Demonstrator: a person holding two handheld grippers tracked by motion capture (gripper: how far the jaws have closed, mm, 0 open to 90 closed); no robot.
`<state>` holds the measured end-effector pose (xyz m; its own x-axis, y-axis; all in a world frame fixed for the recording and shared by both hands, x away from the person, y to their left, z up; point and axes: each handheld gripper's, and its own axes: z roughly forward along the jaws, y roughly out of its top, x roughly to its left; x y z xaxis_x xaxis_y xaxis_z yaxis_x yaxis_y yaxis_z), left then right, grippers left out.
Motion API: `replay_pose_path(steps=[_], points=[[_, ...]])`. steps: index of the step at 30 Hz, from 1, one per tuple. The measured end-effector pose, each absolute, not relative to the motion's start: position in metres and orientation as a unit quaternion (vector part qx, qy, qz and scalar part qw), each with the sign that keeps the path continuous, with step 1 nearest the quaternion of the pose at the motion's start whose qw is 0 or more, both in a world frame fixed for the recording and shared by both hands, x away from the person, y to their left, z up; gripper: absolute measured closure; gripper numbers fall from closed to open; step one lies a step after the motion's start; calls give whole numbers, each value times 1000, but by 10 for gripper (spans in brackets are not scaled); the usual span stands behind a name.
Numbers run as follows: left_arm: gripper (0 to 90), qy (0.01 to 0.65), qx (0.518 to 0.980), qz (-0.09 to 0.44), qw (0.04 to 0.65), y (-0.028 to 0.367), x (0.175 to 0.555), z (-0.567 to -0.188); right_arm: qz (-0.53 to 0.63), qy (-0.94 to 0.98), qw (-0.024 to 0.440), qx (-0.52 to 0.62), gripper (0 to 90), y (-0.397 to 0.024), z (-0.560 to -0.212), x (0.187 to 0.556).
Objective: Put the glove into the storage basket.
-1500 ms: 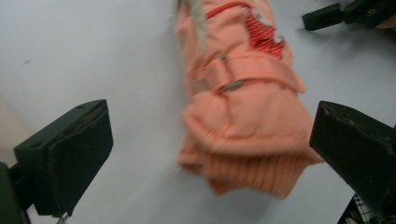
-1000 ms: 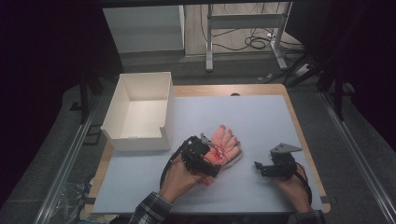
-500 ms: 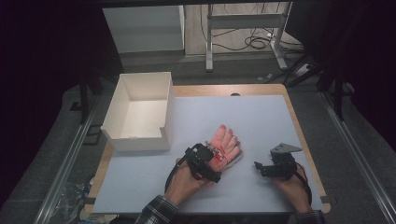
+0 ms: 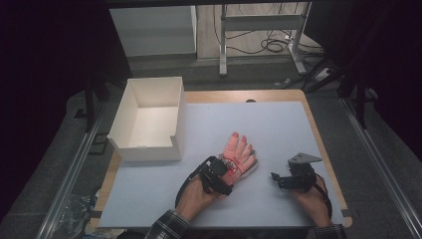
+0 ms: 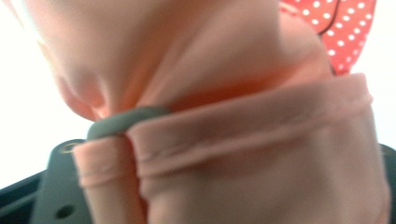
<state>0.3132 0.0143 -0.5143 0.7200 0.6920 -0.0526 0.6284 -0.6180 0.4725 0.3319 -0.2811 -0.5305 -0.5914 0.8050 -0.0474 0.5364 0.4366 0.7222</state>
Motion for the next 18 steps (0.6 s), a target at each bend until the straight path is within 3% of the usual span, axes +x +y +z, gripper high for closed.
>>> replay_pose_path(steps=[8,18], points=[[463,363,890,52,273,27,312,-509,341,824,197,407,171,-281,-530,332],[494,357,890,41,279,34,317,-502,341,824,197,407,171,-281,-531,332]])
